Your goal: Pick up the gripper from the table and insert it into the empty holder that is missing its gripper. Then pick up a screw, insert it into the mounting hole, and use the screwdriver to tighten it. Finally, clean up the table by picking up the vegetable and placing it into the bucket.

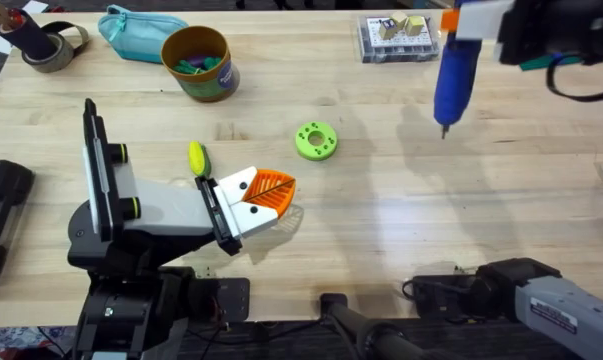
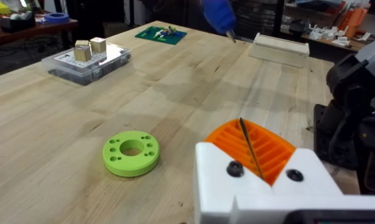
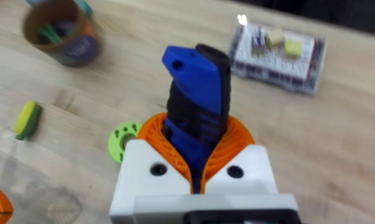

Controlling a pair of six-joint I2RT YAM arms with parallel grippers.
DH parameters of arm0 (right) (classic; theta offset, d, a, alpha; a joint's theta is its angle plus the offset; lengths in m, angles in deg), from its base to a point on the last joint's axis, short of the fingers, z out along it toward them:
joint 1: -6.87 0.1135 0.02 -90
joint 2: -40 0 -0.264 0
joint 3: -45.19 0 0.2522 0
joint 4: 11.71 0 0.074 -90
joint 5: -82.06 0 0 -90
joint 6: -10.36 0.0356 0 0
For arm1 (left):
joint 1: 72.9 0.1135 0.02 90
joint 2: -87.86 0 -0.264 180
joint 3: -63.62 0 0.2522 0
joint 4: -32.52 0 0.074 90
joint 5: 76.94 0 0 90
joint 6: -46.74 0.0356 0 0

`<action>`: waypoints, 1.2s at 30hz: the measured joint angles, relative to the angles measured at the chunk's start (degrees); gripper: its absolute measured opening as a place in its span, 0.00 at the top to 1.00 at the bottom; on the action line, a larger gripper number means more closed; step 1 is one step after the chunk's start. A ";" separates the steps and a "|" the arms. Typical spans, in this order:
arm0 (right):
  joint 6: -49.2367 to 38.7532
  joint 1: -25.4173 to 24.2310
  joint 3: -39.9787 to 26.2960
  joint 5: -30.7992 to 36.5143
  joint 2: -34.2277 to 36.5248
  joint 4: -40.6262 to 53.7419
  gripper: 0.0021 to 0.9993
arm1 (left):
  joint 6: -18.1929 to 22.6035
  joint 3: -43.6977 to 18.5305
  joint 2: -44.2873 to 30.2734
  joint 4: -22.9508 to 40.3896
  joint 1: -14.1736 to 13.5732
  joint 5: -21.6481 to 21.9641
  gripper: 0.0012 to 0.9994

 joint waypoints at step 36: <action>9.21 8.02 -10.71 -46.29 17.20 -54.04 0.96 | -0.01 0.00 0.00 -0.06 0.00 -0.14 0.99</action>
